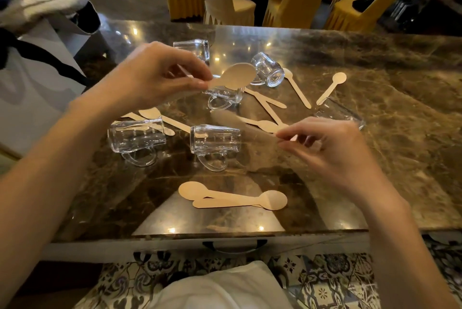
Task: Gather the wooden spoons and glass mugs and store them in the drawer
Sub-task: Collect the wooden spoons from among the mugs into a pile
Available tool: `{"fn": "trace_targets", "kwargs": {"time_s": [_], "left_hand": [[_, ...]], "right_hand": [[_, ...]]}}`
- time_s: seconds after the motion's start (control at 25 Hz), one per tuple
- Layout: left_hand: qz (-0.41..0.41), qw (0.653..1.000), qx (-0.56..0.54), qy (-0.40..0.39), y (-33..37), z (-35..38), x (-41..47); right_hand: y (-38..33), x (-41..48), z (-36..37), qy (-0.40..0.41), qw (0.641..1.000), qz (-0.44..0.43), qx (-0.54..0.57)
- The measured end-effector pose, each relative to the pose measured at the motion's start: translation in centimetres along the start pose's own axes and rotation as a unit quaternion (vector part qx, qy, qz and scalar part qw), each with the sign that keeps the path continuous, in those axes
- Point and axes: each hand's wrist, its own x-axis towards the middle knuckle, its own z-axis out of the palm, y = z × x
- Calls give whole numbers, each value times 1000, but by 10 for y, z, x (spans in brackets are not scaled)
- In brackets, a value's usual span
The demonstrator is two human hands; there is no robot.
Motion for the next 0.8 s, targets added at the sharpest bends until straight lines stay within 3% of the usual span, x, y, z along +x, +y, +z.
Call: {"fn": "trace_targets", "kwargs": {"time_s": [0.28, 0.52, 0.8], "left_hand": [[-59, 987, -40, -148, 19, 40, -40], [-105, 983, -37, -147, 7, 86, -67], [-56, 985, 9, -166, -1, 113, -73]], "right_hand": [[-17, -23, 25, -110, 993, -33, -25], [-3, -46, 51, -67, 992, -78, -74], [7, -56, 61, -68, 992, -86, -64]]}}
